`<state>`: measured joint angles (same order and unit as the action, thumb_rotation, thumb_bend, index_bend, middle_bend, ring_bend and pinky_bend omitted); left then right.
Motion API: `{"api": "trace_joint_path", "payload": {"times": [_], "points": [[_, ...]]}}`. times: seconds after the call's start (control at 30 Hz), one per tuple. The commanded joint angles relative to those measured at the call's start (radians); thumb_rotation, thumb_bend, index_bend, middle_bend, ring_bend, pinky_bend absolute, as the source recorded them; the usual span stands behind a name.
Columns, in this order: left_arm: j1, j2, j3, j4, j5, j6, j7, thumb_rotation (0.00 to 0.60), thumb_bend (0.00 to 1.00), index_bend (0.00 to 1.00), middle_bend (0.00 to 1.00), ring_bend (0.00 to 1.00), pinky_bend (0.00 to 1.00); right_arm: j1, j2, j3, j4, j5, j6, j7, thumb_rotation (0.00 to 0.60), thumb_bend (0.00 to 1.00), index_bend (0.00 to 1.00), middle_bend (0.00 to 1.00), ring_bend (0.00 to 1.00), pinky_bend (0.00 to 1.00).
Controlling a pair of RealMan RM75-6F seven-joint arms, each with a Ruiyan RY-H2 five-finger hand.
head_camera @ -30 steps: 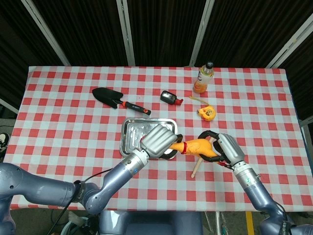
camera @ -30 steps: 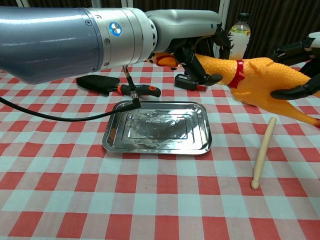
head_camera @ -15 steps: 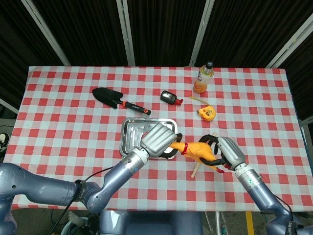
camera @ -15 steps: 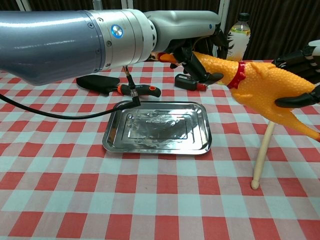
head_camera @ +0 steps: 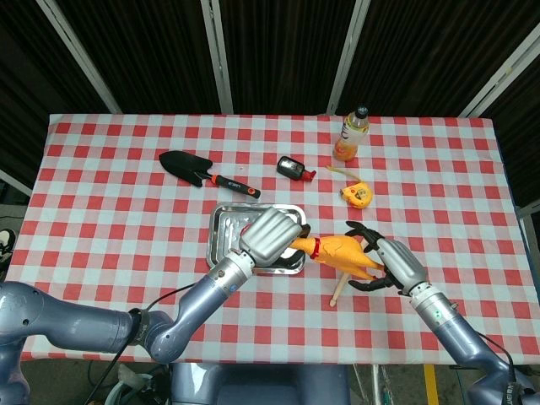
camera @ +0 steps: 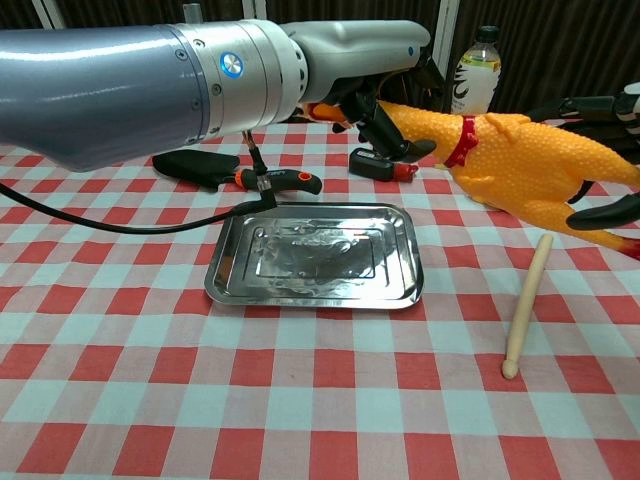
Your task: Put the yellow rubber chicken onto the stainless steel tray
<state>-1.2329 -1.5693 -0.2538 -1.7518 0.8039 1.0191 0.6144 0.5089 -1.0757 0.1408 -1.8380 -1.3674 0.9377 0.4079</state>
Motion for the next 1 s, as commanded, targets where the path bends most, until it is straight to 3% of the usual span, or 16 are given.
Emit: {"api": "trace_joint_path", "payload": {"times": [0.03, 0.13, 0.23, 0.37, 0.5, 0.8, 1.0], "points": [[-0.001, -0.002, 0.000, -0.002, 0.001, 0.000, 0.004, 0.600, 0.58, 0.61, 0.69, 0.60, 0.68, 0.000, -0.005, 0.004, 0.001, 0.000, 0.006, 0.005, 0.600, 0.21, 0.19, 0.21, 0.19, 0.33], [-0.003, -0.007, -0.003, -0.011, 0.001, -0.003, 0.003, 0.600, 0.58, 0.61, 0.69, 0.60, 0.68, 0.004, -0.016, 0.010, 0.007, 0.004, 0.011, 0.006, 0.600, 0.21, 0.28, 0.26, 0.25, 0.38], [-0.006, -0.008, -0.003, -0.017, 0.007, 0.003, 0.012, 0.600, 0.58, 0.61, 0.69, 0.60, 0.68, 0.004, -0.030, 0.017, 0.010, 0.015, 0.023, 0.004, 0.600, 0.23, 0.45, 0.39, 0.37, 0.46], [-0.003, -0.002, -0.011, -0.040, -0.002, -0.012, -0.009, 0.600, 0.58, 0.61, 0.69, 0.60, 0.68, 0.002, -0.046, 0.025, 0.016, 0.030, 0.039, -0.006, 0.600, 0.36, 0.75, 0.59, 0.57, 0.62], [-0.001, 0.005, -0.008, -0.045, 0.009, -0.010, -0.007, 0.600, 0.58, 0.61, 0.69, 0.60, 0.68, -0.002, -0.060, 0.033, 0.027, 0.050, 0.054, -0.012, 0.600, 0.47, 0.97, 0.76, 0.76, 0.80], [0.000, 0.000, 0.000, -0.039, 0.004, -0.020, -0.014, 0.600, 0.55, 0.61, 0.69, 0.60, 0.68, 0.003, -0.083, 0.038, 0.026, 0.098, 0.055, -0.077, 0.600, 0.53, 1.00, 0.98, 0.95, 0.96], [-0.001, -0.002, 0.002, -0.033, 0.005, -0.021, -0.012, 0.600, 0.55, 0.61, 0.69, 0.60, 0.68, 0.002, -0.086, 0.039, 0.025, 0.108, 0.062, -0.102, 0.600, 0.54, 1.00, 1.00, 0.98, 0.99]]}}
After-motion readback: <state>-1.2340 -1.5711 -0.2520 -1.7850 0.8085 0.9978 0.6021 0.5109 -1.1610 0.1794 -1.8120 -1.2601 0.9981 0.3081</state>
